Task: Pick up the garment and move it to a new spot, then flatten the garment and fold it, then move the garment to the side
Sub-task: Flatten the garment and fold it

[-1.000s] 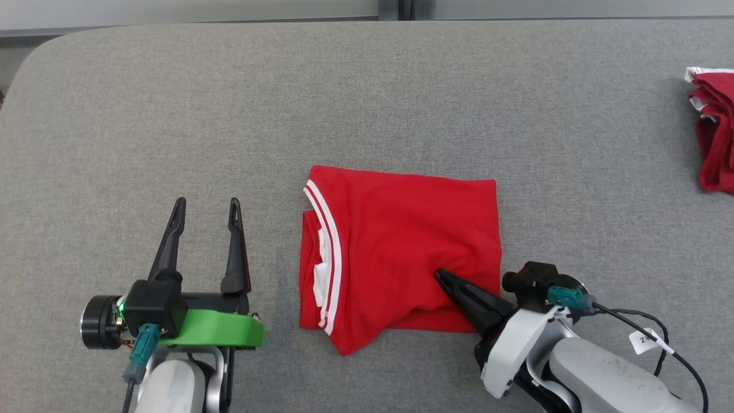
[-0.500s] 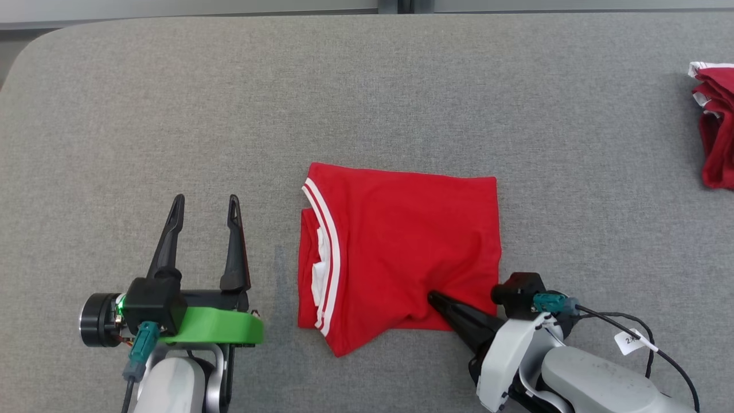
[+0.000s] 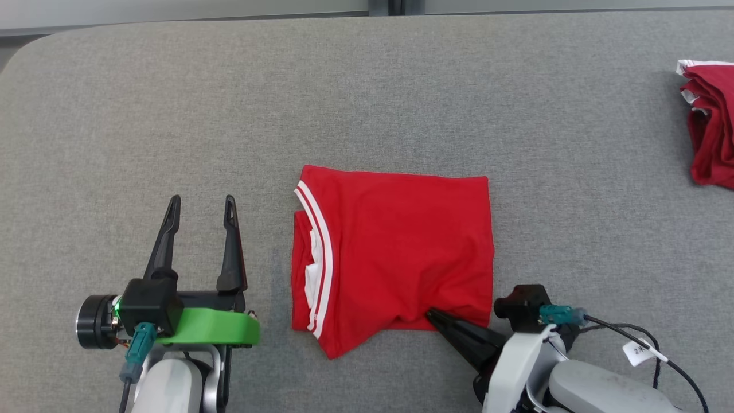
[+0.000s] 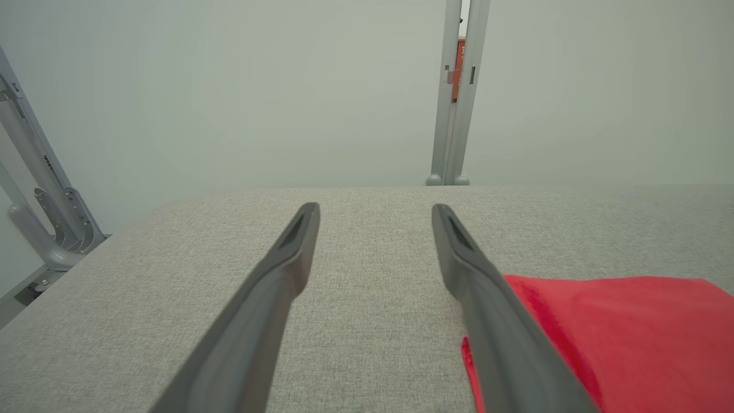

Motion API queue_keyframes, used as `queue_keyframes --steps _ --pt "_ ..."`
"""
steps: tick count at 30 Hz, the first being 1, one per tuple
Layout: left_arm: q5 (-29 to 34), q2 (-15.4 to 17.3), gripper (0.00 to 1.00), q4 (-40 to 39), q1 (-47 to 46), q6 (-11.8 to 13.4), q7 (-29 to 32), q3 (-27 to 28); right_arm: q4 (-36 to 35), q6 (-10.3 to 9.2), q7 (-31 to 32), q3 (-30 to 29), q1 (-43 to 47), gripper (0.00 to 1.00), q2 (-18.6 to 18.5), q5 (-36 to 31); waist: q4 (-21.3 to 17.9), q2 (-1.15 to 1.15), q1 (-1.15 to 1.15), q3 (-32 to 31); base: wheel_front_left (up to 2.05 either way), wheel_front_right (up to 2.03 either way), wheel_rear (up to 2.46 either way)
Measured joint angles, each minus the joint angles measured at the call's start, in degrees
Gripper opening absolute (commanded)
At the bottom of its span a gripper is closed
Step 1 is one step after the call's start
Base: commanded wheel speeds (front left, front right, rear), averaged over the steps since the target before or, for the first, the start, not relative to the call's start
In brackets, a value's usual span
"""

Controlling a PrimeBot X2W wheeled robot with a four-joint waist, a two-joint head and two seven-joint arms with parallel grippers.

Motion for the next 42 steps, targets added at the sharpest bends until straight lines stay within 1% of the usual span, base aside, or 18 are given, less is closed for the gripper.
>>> queue_keyframes --steps 6,9,10,11,12,14,15,16,17,19,22,25,29,33,42 --pt "0.2 0.5 1.0 0.1 1.5 0.3 0.0 1.2 -7.6 0.0 0.9 -5.4 5.9 0.0 -4.6 -1.3 -1.6 0.0 0.0 -1.0 0.0 0.0 0.0" --pt "0.3 0.8 1.0 0.2 2.0 0.3 0.0 1.5 -11.8 0.01 1.0 -11.4 9.1 0.0 -6.5 -2.8 -2.8 0.0 0.0 -1.7 0.0 0.0 0.0" --pt "0.4 0.9 1.0 0.2 2.0 0.3 0.0 1.6 -12.6 0.0 1.0 -13.8 10.0 0.39 -6.7 -3.2 -3.1 0.0 0.0 -1.9 0.0 0.0 0.0" --pt "0.4 1.0 1.0 0.2 2.1 0.4 0.0 1.6 -13.3 0.0 0.8 -16.6 11.1 0.92 -6.9 -4.3 -3.4 0.0 0.0 -2.2 0.0 0.0 0.0" --pt "0.4 1.2 1.0 0.2 2.4 0.4 0.0 1.8 -14.1 0.0 0.4 -19.9 12.4 1.0 -6.7 -5.2 -3.8 0.0 0.0 -2.5 0.0 0.0 0.0" --pt "0.4 1.5 1.0 0.3 2.7 0.4 0.0 1.9 -14.9 0.0 0.0 -26.5 14.7 1.0 -5.7 -7.6 -4.4 0.0 0.0 -3.2 0.0 0.0 0.0" --pt "0.4 1.7 1.0 0.4 2.8 0.4 0.0 2.2 -15.5 0.0 -0.3 -30.4 16.0 1.0 -4.7 -9.1 -4.7 0.0 0.0 -3.6 0.0 0.0 0.0" --pt "0.4 1.9 1.0 0.5 2.9 0.5 0.0 2.2 -15.8 0.0 -0.4 -33.0 16.8 1.0 -3.9 -10.3 -4.9 0.0 0.0 -3.9 0.0 0.0 0.0" --pt "0.4 1.9 1.0 0.5 3.0 0.5 0.0 2.3 -16.1 0.01 -0.5 -37.0 18.1 1.0 -2.5 -12.4 -5.2 0.0 0.0 -4.4 0.0 0.0 0.0" --pt "0.4 2.3 1.0 0.6 3.6 0.6 0.0 2.5 -16.9 0.0 -0.6 -43.2 20.6 1.0 0.1 -16.1 -5.7 0.0 0.0 -5.3 0.0 0.0 0.0" --pt "0.4 2.7 1.0 0.9 4.3 0.7 0.0 2.7 -17.8 0.01 -0.6 -50.4 23.4 1.0 3.4 -20.4 -6.3 0.0 0.0 -6.5 0.0 0.0 0.0" --pt "0.2 3.2 1.0 1.1 5.2 0.7 0.1 2.8 -18.7 0.01 -0.7 -55.8 25.5 1.0 5.8 -24.1 -6.8 0.0 0.0 -7.8 0.0 0.0 0.0" --pt "0.2 3.7 1.0 1.1 7.0 0.8 0.3 2.8 -19.9 0.0 -0.2 -60.3 27.7 1.0 8.4 -28.0 -7.4 0.0 0.0 -9.6 0.0 0.0 0.0" --pt "-0.2 4.2 1.0 1.2 8.9 0.8 0.5 2.5 -21.4 0.0 1.1 -62.6 29.6 1.0 10.3 -30.8 -7.6 0.0 0.0 -11.2 0.0 0.0 0.0" --pt "-0.5 4.9 1.0 1.5 12.4 0.8 0.9 1.9 -23.6 0.0 4.4 -63.0 34.0 1.0 12.4 -33.7 -7.3 0.0 0.0 -14.4 0.0 0.0 0.0"
